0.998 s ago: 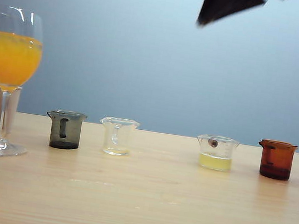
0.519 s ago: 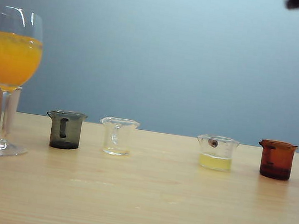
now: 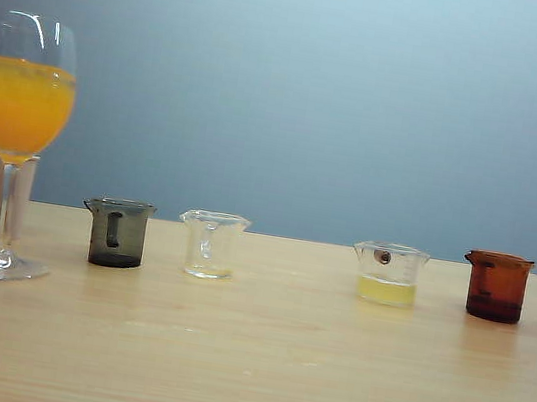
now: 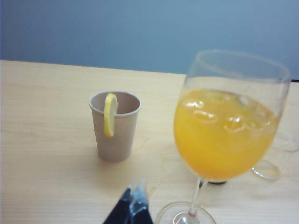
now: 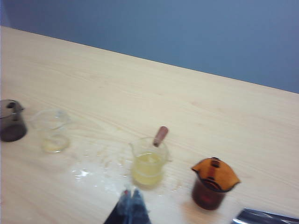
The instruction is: Pick up the second measuring cup from the left, pour the orange juice inside into the goblet, and finally put the measuring cup back in its original place.
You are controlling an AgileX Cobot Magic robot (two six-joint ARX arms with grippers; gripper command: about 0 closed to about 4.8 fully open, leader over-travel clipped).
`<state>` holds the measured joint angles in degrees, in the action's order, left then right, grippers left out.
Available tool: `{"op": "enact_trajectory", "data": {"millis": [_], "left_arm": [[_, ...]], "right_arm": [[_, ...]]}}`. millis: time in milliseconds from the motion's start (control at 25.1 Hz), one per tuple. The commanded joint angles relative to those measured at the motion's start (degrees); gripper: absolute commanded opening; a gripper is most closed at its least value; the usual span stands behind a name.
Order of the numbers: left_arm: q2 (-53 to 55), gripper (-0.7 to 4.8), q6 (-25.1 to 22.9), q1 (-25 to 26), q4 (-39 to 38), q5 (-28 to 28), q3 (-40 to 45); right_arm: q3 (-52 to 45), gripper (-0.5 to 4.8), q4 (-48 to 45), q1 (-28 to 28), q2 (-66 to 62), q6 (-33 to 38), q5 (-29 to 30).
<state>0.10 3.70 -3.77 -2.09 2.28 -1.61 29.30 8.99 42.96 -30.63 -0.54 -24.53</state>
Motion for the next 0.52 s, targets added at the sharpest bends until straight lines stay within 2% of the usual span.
{"op": "enact_trajectory", "data": {"millis": [40, 160, 319, 519], "left_arm": [[0.02, -0.05, -0.26, 0.07, -0.24, -2.08, 1.09], [0.00, -0.05, -0.24, 0.07, -0.46, -5.27, 1.09], [0.00, -0.04, -0.26, 0.07, -0.57, -5.27, 1.09], [0.00, -0.04, -0.26, 0.09, -0.57, -5.07, 1.09]], "right_arm": [[0.15, -0.01, -1.68, 0.04, 0.31, -0.15, 3.45], [0.15, -0.01, -2.03, 0.04, 0.31, -2.51, 4.35], [0.15, -0.01, -5.01, 0.04, 1.07, -8.35, 6.64], [0.04, -0.01, -6.19, -0.02, 1.42, -8.96, 8.24]]}}
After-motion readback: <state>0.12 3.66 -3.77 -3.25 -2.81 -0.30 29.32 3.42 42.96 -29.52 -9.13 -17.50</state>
